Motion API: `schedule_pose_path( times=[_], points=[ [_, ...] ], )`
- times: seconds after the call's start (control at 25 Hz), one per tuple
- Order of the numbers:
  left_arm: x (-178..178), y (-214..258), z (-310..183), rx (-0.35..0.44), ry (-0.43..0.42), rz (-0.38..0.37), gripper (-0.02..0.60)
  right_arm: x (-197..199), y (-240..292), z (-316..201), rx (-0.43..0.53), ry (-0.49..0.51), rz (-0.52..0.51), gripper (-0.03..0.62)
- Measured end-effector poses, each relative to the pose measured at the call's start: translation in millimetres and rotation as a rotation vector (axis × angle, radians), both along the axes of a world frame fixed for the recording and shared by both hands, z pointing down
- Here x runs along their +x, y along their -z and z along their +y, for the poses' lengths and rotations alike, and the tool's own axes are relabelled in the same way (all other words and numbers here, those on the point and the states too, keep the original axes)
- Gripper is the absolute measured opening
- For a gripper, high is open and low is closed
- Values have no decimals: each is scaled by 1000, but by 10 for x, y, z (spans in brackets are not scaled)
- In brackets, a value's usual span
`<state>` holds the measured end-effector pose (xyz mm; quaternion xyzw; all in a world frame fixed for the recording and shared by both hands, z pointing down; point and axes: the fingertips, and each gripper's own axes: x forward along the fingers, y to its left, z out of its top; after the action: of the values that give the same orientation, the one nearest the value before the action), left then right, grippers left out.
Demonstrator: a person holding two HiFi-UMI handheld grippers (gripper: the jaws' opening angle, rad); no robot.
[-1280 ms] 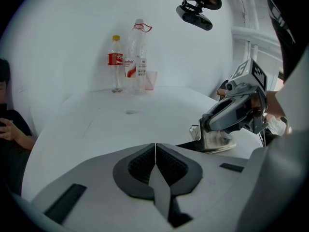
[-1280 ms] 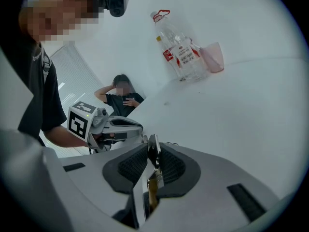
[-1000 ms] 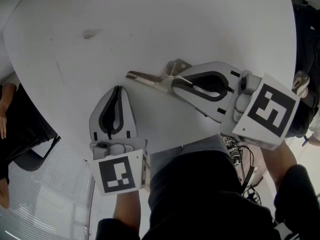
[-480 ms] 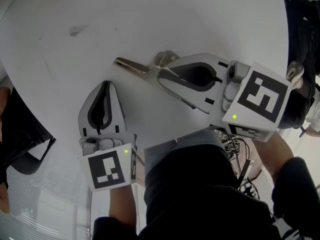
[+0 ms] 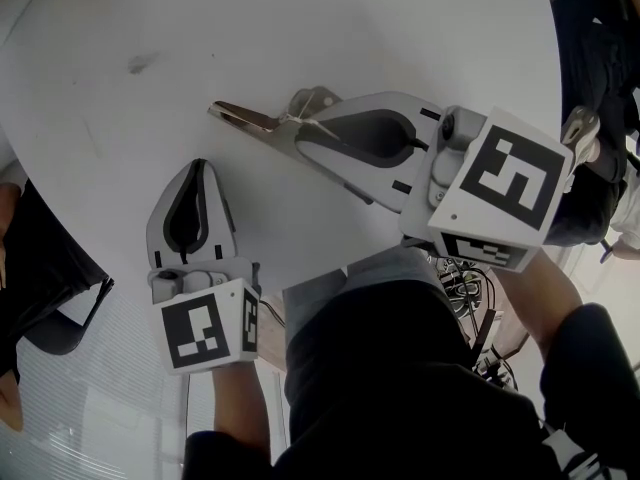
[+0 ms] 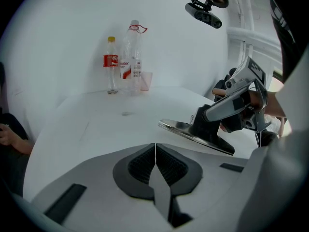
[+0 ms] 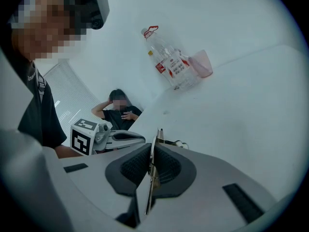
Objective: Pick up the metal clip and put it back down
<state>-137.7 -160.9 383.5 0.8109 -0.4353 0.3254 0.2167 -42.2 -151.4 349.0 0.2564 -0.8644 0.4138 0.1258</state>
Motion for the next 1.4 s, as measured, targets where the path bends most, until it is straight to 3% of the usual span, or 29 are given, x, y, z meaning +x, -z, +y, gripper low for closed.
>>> schedule_pose_path(
  times=[0.12, 0.28, 0.52, 0.72, 1.0, 1.12, 1.16, 1.32, 1.4],
  points=[
    [0, -28, 295, -63, 119, 40, 23, -10, 17, 121, -33, 109, 30, 31],
    [-3, -97, 330, 36, 235, 75, 23, -25, -21, 70, 57, 193, 37, 31],
    [-22, -49, 434, 17, 251, 76, 23, -36, -8, 125, 41, 190, 30, 31],
    [-7, -69, 542, -49, 272, 97, 23, -31, -13, 129, -16, 188, 44, 31],
    [1, -24, 605, 58, 327, 99, 23, -53, -14, 141, 80, 222, 35, 31],
    [17, -265, 650, 114, 341, 85, 23, -21, -271, 172, 134, 228, 13, 31],
    [32, -414, 718, 106, 353, 79, 23, -6, -435, 221, 125, 237, 6, 31],
    [141, -1022, 1223, -63, 428, 53, 23, 69, -1145, 600, -50, 302, -13, 31],
    [124, -1197, 1202, -70, 429, 53, 23, 53, -1334, 576, -61, 299, -12, 31]
  ],
)
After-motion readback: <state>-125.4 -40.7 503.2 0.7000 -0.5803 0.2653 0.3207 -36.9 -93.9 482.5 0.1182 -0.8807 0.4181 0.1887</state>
